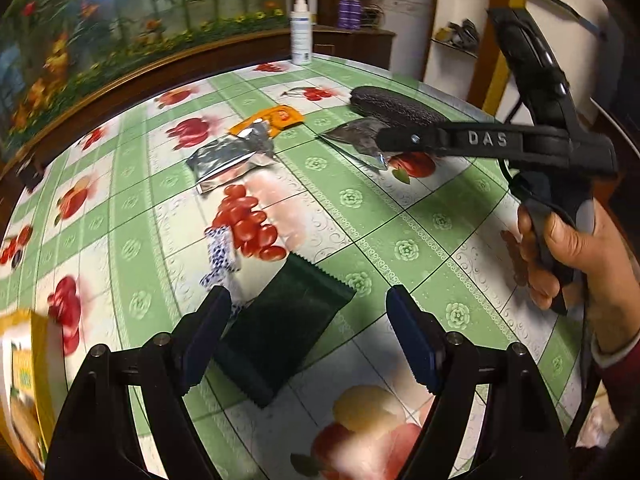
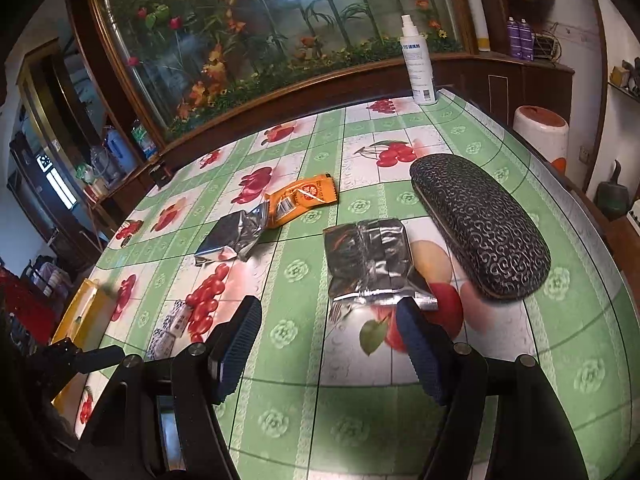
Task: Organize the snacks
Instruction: 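Withdraw both open grippers from the foam box back over the snacks, then grasp the dark green bag with left gripper while right gripper grasps the silver foil bag, then carry the dark green bag with left gripper to the foam box while right gripper carries the silver bag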
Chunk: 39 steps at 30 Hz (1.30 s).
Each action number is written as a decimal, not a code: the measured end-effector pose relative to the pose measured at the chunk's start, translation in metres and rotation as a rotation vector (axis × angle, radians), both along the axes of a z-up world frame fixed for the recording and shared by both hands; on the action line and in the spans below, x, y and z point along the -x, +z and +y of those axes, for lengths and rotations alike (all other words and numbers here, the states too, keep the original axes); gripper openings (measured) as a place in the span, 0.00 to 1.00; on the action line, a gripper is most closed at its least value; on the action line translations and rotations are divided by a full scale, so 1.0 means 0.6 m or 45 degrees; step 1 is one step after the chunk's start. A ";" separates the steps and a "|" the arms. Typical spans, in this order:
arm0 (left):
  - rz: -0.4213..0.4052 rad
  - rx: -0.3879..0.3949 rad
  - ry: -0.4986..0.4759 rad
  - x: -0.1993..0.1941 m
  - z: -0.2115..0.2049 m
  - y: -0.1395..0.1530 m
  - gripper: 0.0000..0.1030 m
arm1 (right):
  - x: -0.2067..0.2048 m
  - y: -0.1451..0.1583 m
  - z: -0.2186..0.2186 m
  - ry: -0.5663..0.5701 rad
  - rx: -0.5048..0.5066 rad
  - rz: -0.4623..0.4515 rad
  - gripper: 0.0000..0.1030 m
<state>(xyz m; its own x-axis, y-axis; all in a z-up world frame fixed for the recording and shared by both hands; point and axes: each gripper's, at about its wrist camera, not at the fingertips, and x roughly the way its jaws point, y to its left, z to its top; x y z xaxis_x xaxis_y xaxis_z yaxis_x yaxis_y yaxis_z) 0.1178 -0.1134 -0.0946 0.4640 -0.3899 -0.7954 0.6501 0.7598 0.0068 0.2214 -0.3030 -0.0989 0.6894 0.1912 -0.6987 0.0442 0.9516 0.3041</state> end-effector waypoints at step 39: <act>0.123 -0.096 -0.112 -0.017 0.002 -0.049 0.41 | -0.103 -0.053 0.014 0.061 0.250 0.146 0.59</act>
<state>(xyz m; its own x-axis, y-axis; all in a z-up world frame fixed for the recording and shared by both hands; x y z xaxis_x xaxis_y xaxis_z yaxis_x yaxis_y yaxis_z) 0.1279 -0.1123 -0.1242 0.3502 -0.3635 -0.8633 0.7147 0.6994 -0.0046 0.2833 -0.2946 -0.1307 0.5967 0.0743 -0.7990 0.0212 0.9939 0.1082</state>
